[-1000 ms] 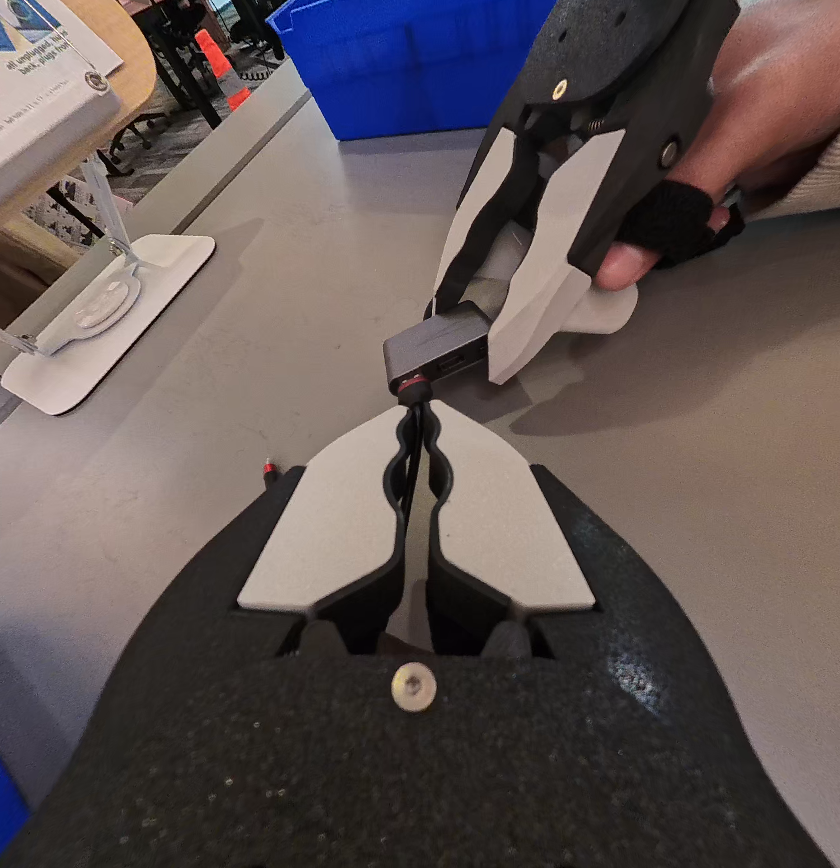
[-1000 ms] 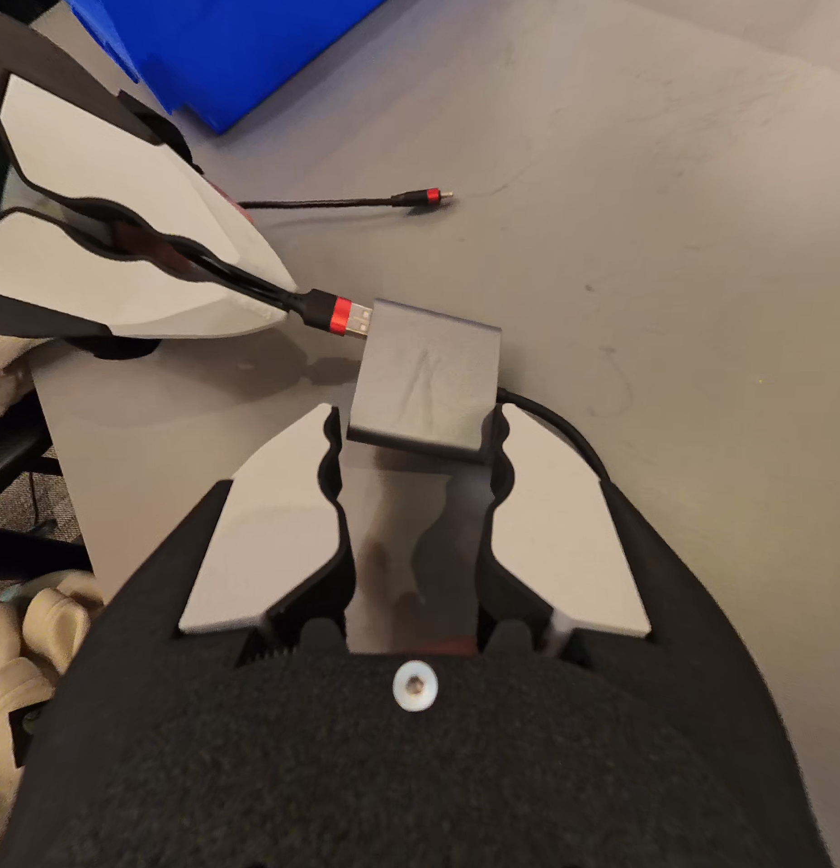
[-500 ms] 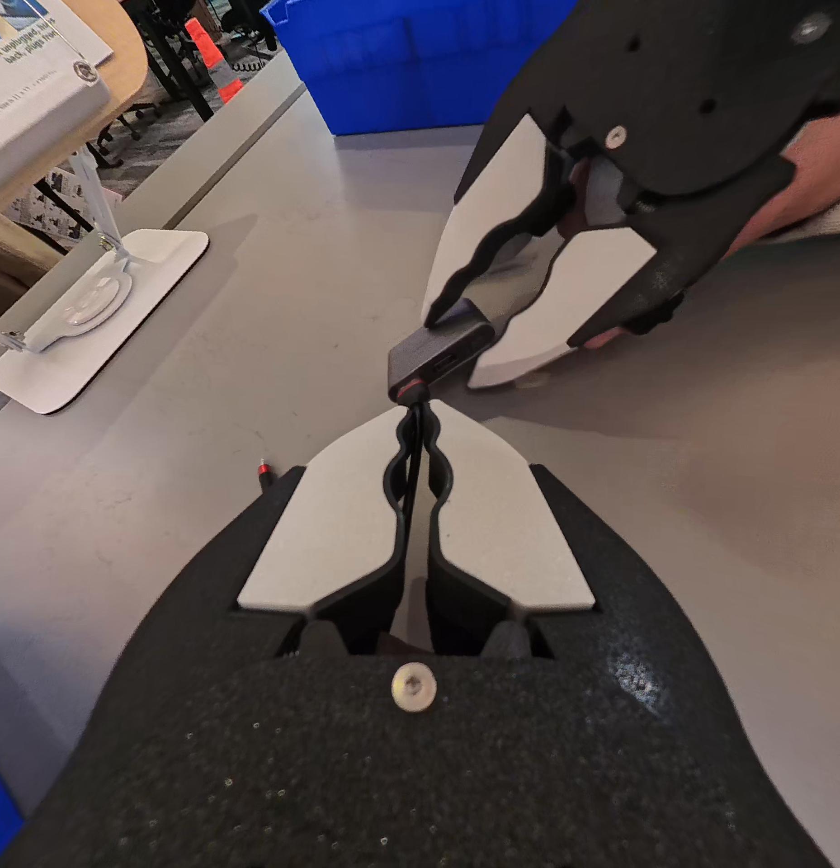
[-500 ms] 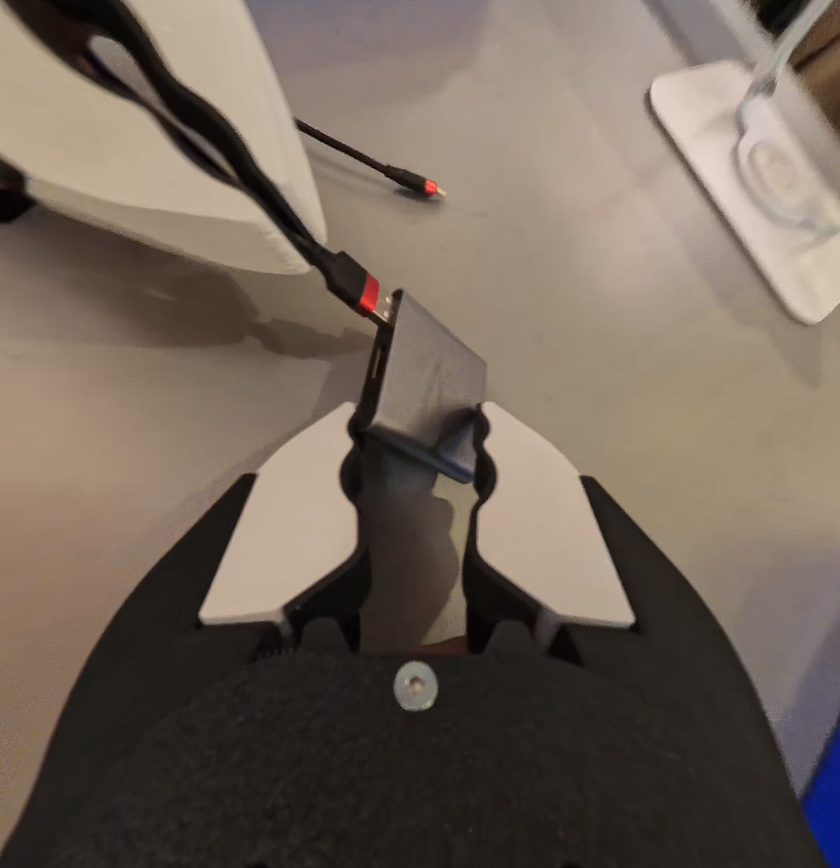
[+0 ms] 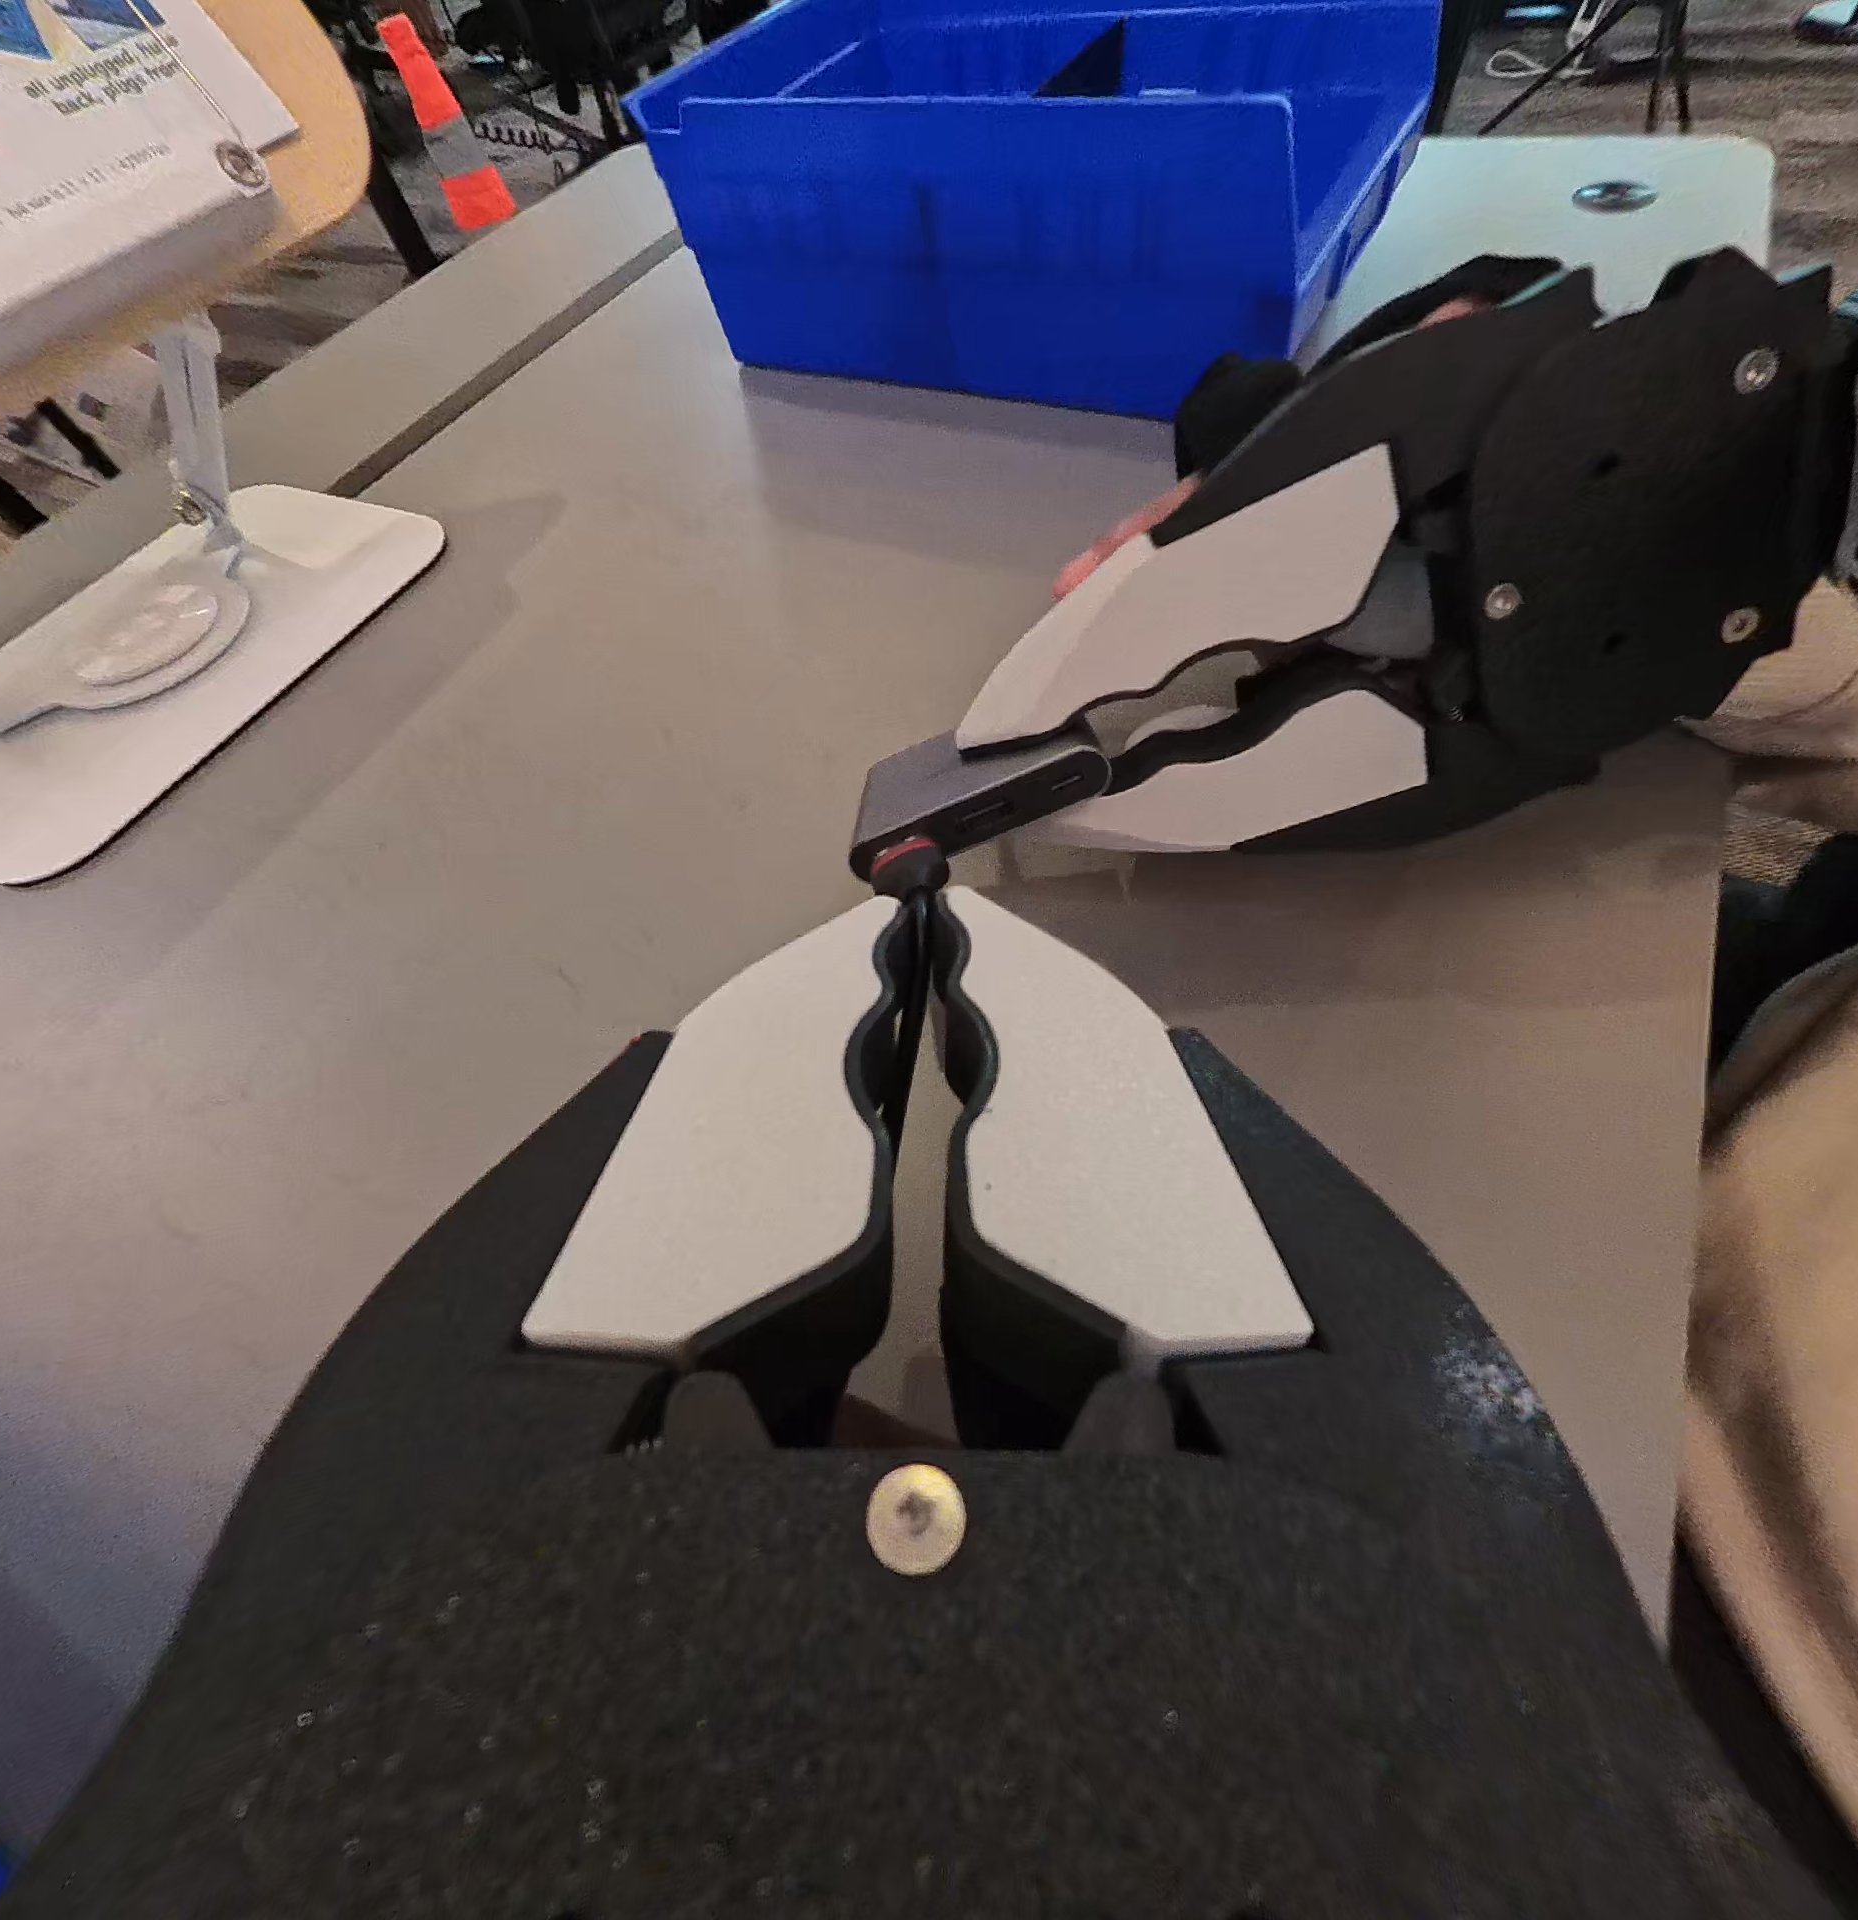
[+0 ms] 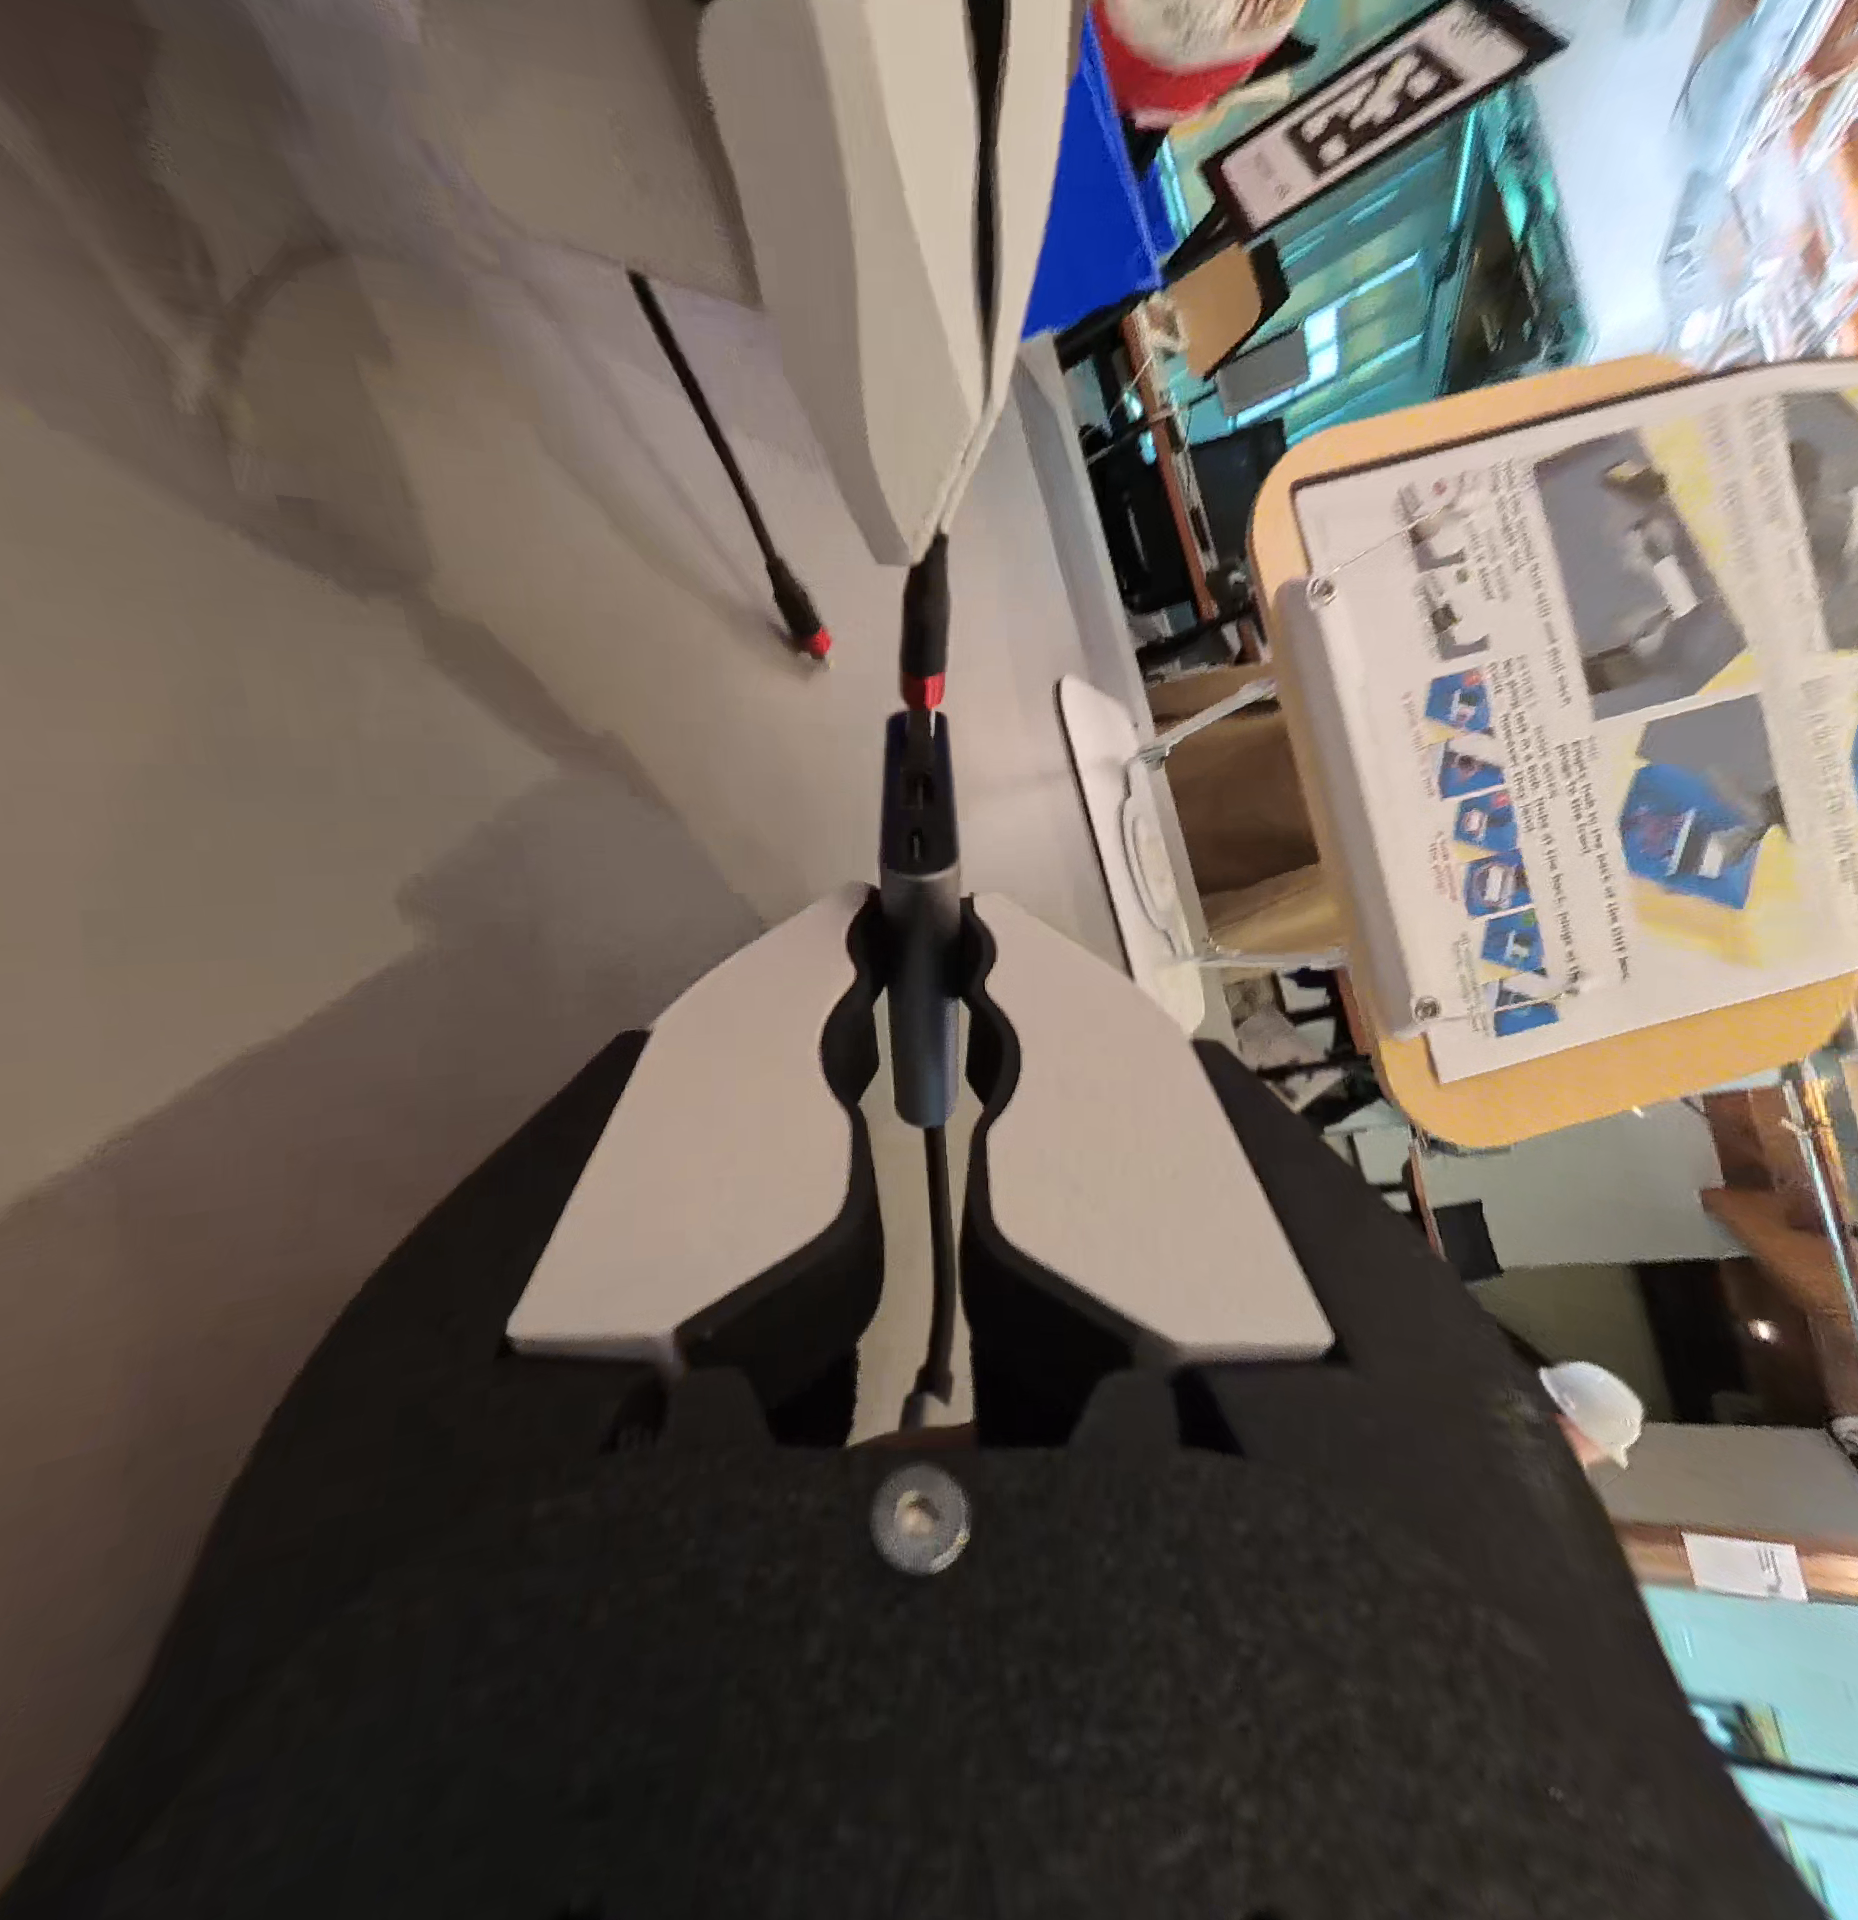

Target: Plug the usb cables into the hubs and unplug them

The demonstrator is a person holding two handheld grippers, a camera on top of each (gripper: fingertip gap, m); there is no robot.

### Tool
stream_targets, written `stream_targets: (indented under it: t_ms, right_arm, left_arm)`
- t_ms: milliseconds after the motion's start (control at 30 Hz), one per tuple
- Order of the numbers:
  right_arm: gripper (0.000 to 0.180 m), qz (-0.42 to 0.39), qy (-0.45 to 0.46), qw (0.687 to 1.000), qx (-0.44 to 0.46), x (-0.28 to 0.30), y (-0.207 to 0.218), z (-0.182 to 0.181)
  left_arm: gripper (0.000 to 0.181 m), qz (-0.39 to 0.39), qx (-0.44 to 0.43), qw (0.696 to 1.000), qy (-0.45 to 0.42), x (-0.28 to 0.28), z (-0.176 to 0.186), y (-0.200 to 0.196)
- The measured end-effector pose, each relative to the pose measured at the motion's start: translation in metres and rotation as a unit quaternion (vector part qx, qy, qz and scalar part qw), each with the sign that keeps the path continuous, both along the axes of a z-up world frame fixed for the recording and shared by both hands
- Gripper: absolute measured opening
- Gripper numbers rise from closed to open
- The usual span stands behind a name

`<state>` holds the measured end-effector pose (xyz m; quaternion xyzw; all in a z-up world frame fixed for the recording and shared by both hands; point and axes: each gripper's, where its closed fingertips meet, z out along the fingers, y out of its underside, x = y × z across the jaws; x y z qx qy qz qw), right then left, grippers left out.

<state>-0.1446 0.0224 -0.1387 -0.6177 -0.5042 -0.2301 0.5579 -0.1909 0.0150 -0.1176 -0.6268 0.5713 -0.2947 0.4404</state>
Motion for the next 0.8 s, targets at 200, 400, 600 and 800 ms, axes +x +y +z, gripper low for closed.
stream_targets:
  t_ms: [200, 400, 600, 800]
  right_arm:
    - [0.012, 0.025, -0.026, 0.999, 0.011, -0.002, -0.004, -0.001]
    - [0.012, 0.037, -0.001, 0.999, 0.008, 0.004, -0.007, 0.004]
    - [0.012, 0.040, 0.020, 0.999, 0.005, 0.004, -0.008, 0.007]
    - [0.013, 0.039, 0.093, 0.994, -0.052, 0.006, -0.006, 0.004]
  left_arm:
    - [0.003, -0.009, -0.015, 0.999, 0.027, 0.002, -0.006, 0.004]
    - [0.003, -0.030, -0.033, 0.999, 0.010, 0.005, -0.003, -0.002]
    - [0.024, -0.007, -0.016, 0.999, 0.030, 0.002, -0.007, 0.001]
    - [0.029, 0.005, 0.075, 0.997, -0.033, -0.003, 0.018, 0.000]
